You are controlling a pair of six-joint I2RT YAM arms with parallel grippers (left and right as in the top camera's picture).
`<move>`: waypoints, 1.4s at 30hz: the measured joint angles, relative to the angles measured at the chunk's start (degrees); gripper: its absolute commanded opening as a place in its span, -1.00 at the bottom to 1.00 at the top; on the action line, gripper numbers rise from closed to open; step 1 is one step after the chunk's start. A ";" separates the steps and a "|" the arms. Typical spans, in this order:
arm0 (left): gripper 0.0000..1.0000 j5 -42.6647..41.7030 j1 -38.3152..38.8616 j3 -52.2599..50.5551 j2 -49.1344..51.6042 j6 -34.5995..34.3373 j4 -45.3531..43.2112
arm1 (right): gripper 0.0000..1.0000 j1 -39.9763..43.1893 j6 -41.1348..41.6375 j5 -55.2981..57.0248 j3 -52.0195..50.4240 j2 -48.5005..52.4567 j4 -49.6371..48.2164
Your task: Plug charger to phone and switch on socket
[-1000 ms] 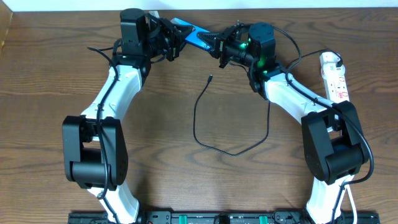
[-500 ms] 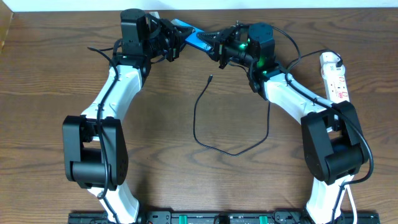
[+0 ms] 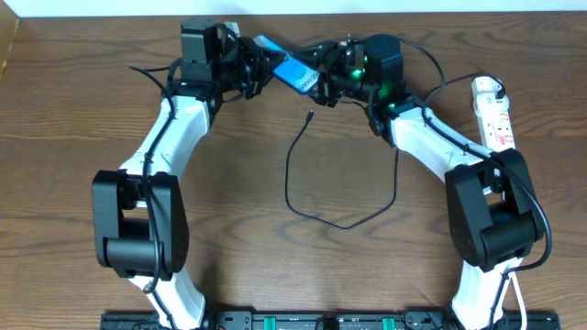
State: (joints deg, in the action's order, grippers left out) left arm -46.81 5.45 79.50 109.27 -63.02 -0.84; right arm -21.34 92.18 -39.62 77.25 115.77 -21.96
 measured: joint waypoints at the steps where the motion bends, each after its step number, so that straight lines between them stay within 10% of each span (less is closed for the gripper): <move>1: -0.86 -0.26 -0.35 0.00 0.00 1.11 1.01 | 0.40 0.48 -2.08 0.07 0.04 0.00 1.64; 12: -0.85 -10.12 -6.08 -0.09 0.00 11.34 2.45 | 0.96 5.77 -33.88 0.74 0.48 0.00 22.99; 23: -0.85 -21.57 -8.70 -0.09 0.00 13.55 2.40 | 0.63 5.90 -54.07 4.50 0.57 0.00 36.26; 42: -0.85 -26.82 -12.44 -0.09 0.00 13.57 2.38 | 0.50 2.51 -64.63 14.62 14.64 0.00 56.28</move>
State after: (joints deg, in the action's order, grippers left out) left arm -73.63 -6.98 79.42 109.27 -49.45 1.54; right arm -18.83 27.55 -24.99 91.90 115.77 34.33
